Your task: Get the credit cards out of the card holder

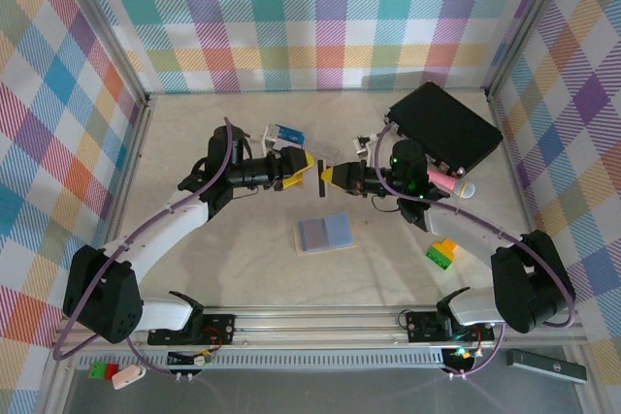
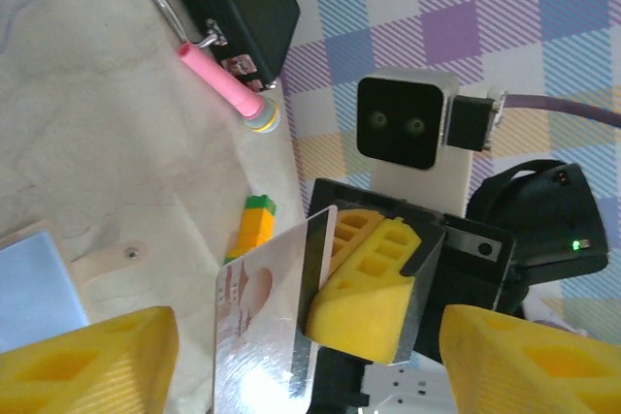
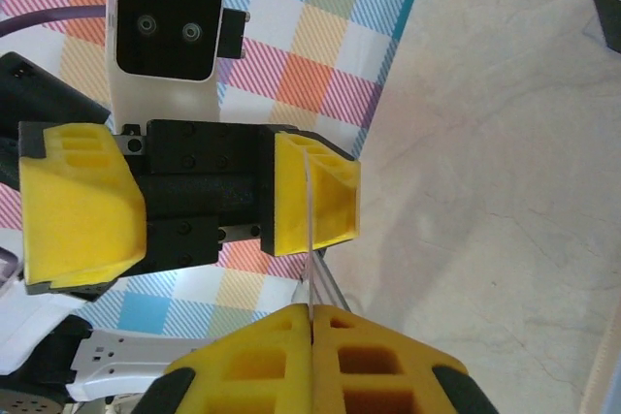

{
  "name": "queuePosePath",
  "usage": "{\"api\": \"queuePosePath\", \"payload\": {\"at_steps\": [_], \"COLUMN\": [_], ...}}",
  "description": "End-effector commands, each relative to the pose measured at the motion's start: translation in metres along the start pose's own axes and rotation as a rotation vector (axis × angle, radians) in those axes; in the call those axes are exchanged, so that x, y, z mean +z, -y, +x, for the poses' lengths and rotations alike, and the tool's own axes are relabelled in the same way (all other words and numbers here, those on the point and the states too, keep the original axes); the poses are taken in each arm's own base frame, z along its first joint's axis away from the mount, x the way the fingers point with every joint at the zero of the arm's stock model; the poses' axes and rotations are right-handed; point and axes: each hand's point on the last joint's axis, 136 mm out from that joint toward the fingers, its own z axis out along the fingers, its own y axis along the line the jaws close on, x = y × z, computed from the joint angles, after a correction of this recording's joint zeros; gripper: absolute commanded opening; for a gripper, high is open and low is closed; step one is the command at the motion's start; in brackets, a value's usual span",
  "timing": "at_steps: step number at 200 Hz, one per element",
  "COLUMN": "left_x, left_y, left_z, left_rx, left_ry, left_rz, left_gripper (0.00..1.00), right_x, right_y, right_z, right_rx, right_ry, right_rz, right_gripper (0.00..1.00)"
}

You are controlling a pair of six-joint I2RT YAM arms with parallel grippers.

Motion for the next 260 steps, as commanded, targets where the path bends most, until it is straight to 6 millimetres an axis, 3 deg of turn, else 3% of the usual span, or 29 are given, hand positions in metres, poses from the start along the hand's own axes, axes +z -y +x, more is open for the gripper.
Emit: {"api": "queuePosePath", "payload": {"at_steps": [1, 52, 82, 116, 137, 184, 260], "left_x": [0.001, 0.004, 0.005, 0.004, 0.002, 0.004, 0.004], "left_y": [0.016, 0.023, 0.023, 0.023, 0.019, 0.015, 0.007], "left_z": [-0.001, -0.004, -0.006, -0.016, -0.026, -0.039, -0.038], "left_rx": [0.054, 0.040, 0.025, 0.013, -0.009, -0.064, -0.089], "left_ry": [-0.020, -0.032, -0.025, 0.032, 0.091, 0.168, 0.177], "left_rz": [0.068, 0.109, 0.105, 0.086, 0.062, 0.078, 0.058], "left_gripper": [0.61, 0.27, 0.00, 0.00, 0.00, 0.00, 0.00], "right_x": [-0.001, -0.002, -0.004, -0.010, -0.013, -0.011, -0.011], "right_y": [-0.029, -0.027, -0.024, -0.022, -0.026, -0.032, -0.034], "right_z": [-0.013, -0.014, -0.014, -0.012, -0.010, -0.009, -0.020], "right_rx": [-0.042, -0.032, -0.032, 0.023, 0.059, 0.111, 0.104], "right_ry": [0.015, 0.015, 0.029, 0.064, 0.101, 0.154, 0.212], "right_rz": [-0.090, -0.083, -0.072, -0.057, -0.086, -0.121, -0.129], "right_gripper": [0.03, 0.03, 0.07, 0.26, 0.30, 0.24, 0.16]}}
